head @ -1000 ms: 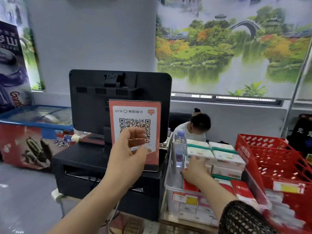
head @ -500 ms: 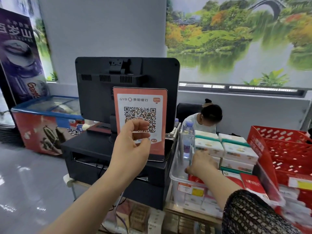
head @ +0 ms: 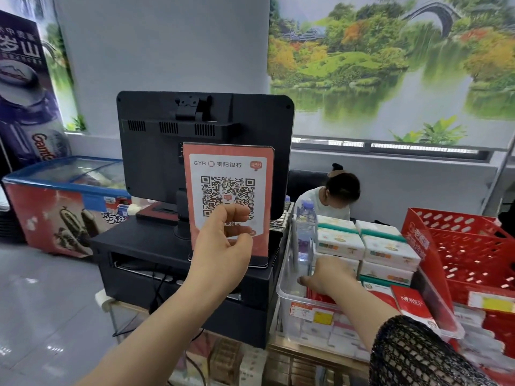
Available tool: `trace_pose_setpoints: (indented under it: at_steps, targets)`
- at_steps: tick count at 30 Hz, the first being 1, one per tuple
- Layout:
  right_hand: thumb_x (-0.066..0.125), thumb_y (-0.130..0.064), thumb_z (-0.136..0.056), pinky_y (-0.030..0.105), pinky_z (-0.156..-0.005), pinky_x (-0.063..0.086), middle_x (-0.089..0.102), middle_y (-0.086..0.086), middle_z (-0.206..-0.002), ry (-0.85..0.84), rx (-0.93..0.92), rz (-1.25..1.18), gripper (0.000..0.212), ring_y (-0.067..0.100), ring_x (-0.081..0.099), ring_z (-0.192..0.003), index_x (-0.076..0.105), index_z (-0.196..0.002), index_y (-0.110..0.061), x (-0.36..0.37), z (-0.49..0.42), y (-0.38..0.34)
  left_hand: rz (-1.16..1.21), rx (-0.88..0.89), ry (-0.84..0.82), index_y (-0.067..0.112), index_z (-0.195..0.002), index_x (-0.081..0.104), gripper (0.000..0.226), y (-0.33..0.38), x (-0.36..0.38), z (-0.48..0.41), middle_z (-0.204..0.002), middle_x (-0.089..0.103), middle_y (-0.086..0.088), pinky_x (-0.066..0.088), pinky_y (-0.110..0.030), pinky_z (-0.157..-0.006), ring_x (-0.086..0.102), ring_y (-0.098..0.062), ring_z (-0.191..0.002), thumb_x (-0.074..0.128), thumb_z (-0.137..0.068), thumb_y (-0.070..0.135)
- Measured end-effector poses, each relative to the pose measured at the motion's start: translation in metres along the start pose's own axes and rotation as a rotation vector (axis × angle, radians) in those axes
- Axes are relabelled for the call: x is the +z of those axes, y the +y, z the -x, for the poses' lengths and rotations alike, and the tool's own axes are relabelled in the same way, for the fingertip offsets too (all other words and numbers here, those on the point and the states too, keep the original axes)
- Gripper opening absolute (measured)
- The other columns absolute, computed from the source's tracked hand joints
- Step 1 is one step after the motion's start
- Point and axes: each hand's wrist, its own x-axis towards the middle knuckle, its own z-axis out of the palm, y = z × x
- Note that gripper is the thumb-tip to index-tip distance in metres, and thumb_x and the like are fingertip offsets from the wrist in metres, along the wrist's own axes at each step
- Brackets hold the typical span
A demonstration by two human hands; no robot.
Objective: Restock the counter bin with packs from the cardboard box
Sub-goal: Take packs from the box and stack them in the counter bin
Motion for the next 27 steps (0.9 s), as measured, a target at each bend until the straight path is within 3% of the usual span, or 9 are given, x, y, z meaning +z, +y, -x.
trace_pose_setpoints:
  at_steps: [6,10,13,15,17,20,24,27]
  targets:
    - [0.049,-0.063,-0.087,0.03,-0.069,0.044,0.061,0.008,-0.111,0.151,0.024,-0.14,0.061,0.025,0.056,-0.095,0.056,-0.115,-0.01,-0.022,0.01,-0.003,0.008,-0.005,-0.05,0.029,-0.1,0.055,0.035,0.001,0.009,-0.001,-0.104,0.059,0.01,0.053,-0.017,-0.069,0.063,-0.009,-0.095,0.051,-0.087,-0.003]
    - [0.042,-0.06,-0.09,0.027,-0.061,0.037,0.06,0.008,-0.098,0.255,0.03,-0.349,0.054,0.026,0.056,-0.088,0.058,-0.103,-0.01,-0.037,0.018,-0.009,0.037,-0.005,-0.081,0.031,-0.097,0.055,0.035,0.005,0.018,0.0,-0.101,0.059,0.01,0.052,-0.022,-0.072,0.061,-0.009,-0.093,0.052,-0.086,-0.002]
    - [0.041,-0.052,-0.093,0.034,-0.079,0.048,0.062,0.006,-0.087,0.31,0.001,-0.711,0.043,0.028,0.062,-0.091,0.057,-0.089,-0.013,-0.046,0.033,-0.013,0.047,-0.01,-0.124,0.027,-0.103,0.056,0.031,0.004,0.026,0.001,-0.101,0.06,0.009,0.048,-0.021,-0.07,0.06,-0.01,-0.089,0.053,-0.086,0.0]
    - [0.041,-0.048,-0.095,0.044,-0.091,0.049,0.059,0.001,-0.085,0.293,-0.014,-0.994,0.036,0.022,0.06,-0.089,0.057,-0.101,-0.015,-0.048,0.047,-0.015,0.066,-0.023,-0.146,0.025,-0.105,0.056,0.03,0.002,0.03,0.004,-0.099,0.06,0.01,0.048,-0.022,-0.069,0.06,-0.01,-0.088,0.053,-0.086,0.002]
    - [0.04,-0.046,-0.097,0.048,-0.096,0.048,0.058,-0.001,-0.09,0.291,-0.005,-1.18,0.03,0.019,0.059,-0.088,0.054,-0.101,-0.019,-0.047,0.063,-0.016,0.077,-0.049,-0.173,0.024,-0.106,0.055,0.029,0.001,0.036,0.008,-0.098,0.059,0.012,0.049,-0.019,-0.069,0.059,-0.007,-0.088,0.054,-0.087,0.002]
    - [0.038,-0.045,-0.097,0.05,-0.097,0.046,0.057,0.0,-0.095,0.336,-0.029,-1.285,0.027,0.024,0.059,-0.098,0.05,-0.082,-0.026,-0.048,0.083,-0.017,0.105,-0.077,-0.175,0.027,-0.103,0.052,0.029,-0.003,0.043,0.017,-0.099,0.058,0.014,0.052,-0.024,-0.079,0.058,-0.002,-0.089,0.057,-0.087,0.004]
    - [0.039,-0.043,-0.096,0.05,-0.093,0.048,0.059,0.002,-0.096,0.413,-0.07,-1.391,0.023,0.024,0.06,-0.096,0.05,-0.082,-0.028,-0.04,0.111,-0.021,0.083,-0.124,-0.172,0.029,-0.099,0.053,0.029,-0.014,0.044,0.038,-0.099,0.058,0.012,0.054,-0.036,-0.088,0.058,-0.004,-0.091,0.056,-0.086,0.003]
    - [0.043,-0.043,-0.092,0.043,-0.075,0.048,0.056,0.004,-0.085,0.463,-0.135,-1.461,0.027,0.025,0.055,-0.082,0.053,-0.079,-0.022,-0.026,0.132,-0.026,0.061,-0.173,-0.147,0.034,-0.094,0.053,0.031,-0.024,0.038,0.06,-0.098,0.059,0.012,0.055,-0.039,-0.088,0.059,-0.006,-0.092,0.057,-0.087,0.004]
